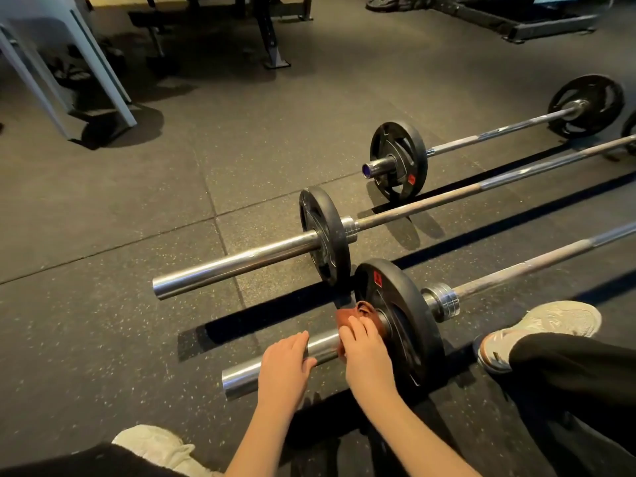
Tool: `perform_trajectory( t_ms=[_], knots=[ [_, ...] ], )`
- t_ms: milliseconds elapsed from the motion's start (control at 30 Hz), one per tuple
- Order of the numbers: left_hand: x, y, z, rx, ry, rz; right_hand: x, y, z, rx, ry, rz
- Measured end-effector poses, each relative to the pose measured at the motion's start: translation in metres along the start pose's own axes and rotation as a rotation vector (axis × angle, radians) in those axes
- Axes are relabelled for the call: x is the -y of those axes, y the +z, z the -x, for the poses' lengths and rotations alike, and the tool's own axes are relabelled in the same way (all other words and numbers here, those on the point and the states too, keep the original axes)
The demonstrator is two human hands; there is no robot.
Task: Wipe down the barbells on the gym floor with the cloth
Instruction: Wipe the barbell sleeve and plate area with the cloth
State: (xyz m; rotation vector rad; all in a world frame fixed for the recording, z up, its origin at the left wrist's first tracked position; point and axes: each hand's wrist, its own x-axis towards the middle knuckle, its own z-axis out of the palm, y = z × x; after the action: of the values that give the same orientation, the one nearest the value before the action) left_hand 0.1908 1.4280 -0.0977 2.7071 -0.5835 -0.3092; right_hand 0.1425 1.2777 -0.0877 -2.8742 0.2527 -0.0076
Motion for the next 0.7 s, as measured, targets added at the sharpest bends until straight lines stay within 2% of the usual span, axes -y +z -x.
perform_trajectory(
  t_ms=[100, 167, 267, 300, 433, 533, 600, 700],
  knots=[
    [0.0, -0.001, -0.001, -0.005, 0.013, -0.002, -0.031, -0.019, -0.013, 0.07, -0.146, 0.019],
    [0.001, -0.003, -0.001, -0.013, 0.013, 0.012, -0.04, -0.023, -0.015, 0.042, -0.095, -0.009],
    [-0.001, -0.004, -0.001, -0.024, 0.008, 0.012, -0.007, -0.009, -0.002, 0.005, 0.085, -0.085],
    [-0.001, -0.003, -0.001, -0.025, 0.006, 0.011, 0.004, -0.005, 0.0, 0.003, 0.085, -0.108],
    [-0.001, -0.003, 0.0, -0.023, 0.021, 0.022, -0.016, -0.023, -0.013, 0.091, -0.155, -0.067],
    [0.002, -0.003, 0.0, -0.023, 0.028, 0.035, -0.031, -0.029, -0.02, 0.074, -0.027, -0.078],
    [0.002, -0.002, 0.0, -0.028, 0.029, 0.041, -0.008, -0.017, -0.012, 0.032, 0.082, -0.086],
    [0.002, -0.003, 0.002, -0.039, 0.036, 0.045, 0.015, -0.01, -0.003, 0.072, 0.0, -0.096]
  ],
)
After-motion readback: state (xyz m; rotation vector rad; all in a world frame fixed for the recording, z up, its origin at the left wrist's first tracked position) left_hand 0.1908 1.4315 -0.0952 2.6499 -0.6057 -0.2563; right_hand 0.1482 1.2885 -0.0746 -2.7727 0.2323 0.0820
